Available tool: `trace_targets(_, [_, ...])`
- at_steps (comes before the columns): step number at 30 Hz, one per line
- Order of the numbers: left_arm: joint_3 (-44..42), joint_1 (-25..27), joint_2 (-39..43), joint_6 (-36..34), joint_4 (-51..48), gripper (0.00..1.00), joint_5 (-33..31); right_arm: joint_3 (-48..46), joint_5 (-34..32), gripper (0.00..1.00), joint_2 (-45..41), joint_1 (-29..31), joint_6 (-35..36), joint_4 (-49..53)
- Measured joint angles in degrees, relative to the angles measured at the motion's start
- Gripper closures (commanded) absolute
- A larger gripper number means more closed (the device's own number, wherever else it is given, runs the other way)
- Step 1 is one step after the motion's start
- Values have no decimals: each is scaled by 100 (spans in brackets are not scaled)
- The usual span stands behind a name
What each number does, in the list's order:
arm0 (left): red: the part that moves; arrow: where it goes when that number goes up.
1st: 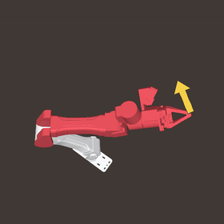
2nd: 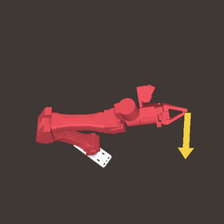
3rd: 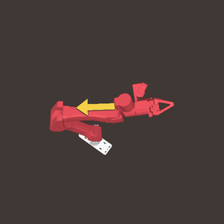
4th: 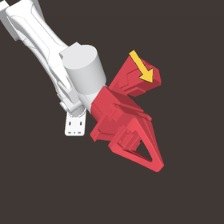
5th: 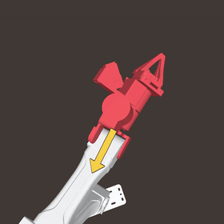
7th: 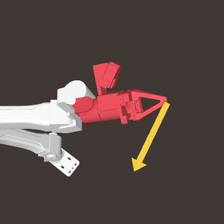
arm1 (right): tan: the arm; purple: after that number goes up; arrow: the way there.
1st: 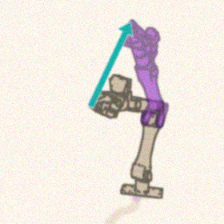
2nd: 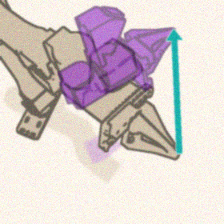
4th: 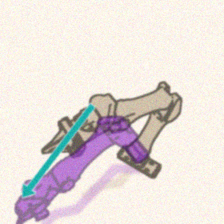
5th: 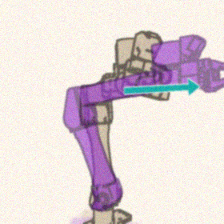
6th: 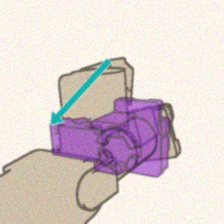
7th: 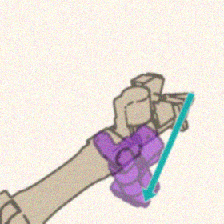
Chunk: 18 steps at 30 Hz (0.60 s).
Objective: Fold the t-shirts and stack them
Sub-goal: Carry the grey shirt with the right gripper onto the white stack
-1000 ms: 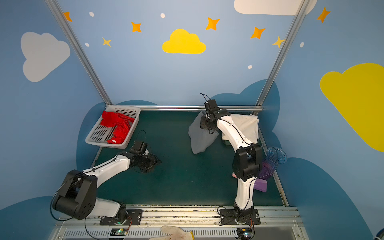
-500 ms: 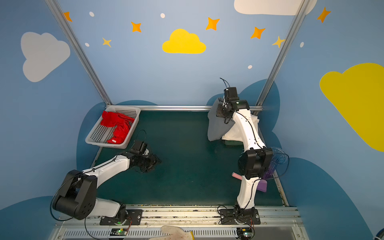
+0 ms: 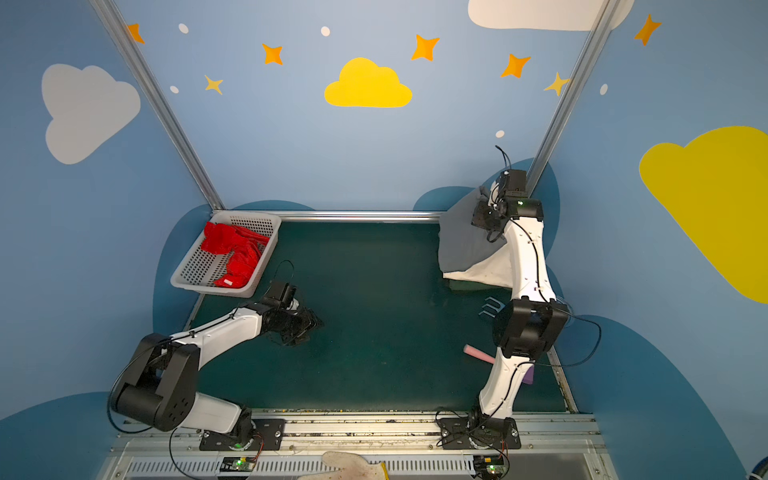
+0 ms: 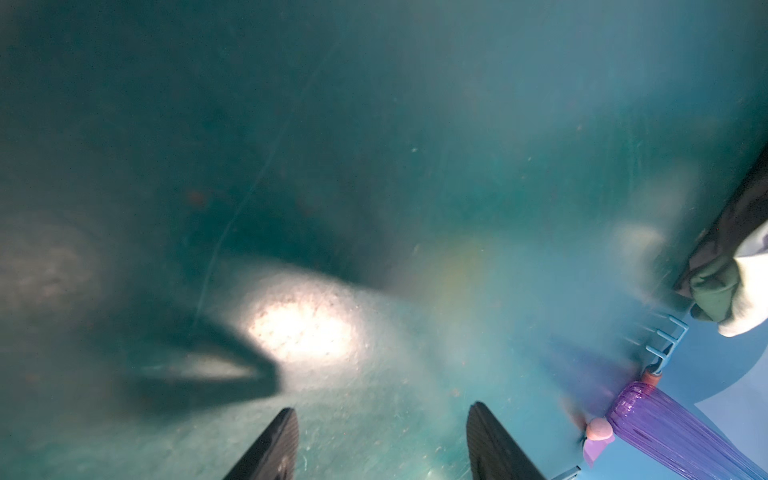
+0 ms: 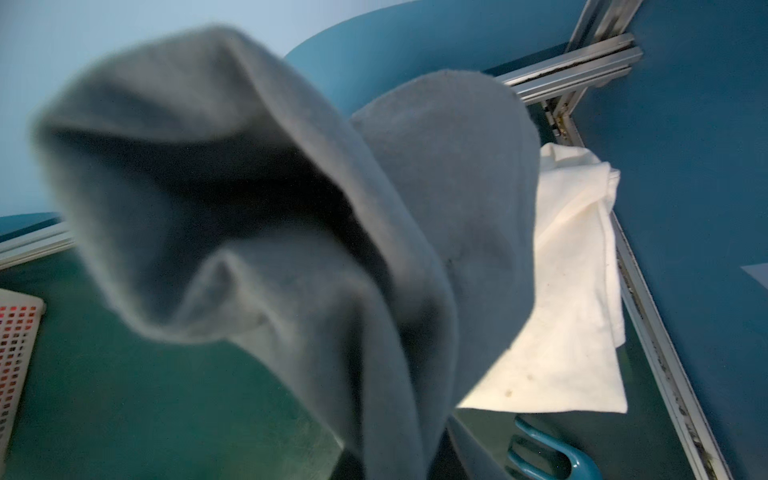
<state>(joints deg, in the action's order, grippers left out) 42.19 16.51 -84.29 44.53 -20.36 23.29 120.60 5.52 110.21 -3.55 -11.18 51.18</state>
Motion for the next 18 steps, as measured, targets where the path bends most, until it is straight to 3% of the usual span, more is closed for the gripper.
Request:
trace_targets(5, [17,-2,-39,0,0,36,35,-396,55,100,205,-291,-94,-201])
trace_targets(16, [155,-2,-111,-7,0,36,48,-354,-26,99,1569,-804,-337,-240])
trace_targets(17, [157,-2,-111,-7,0,36,46,-339,-74,89,1578,-811,-337,-234])
trace_targets(18, [157,-2,-111,-7,0,35,46,-315,-120,62,1578,-813,-328,-227])
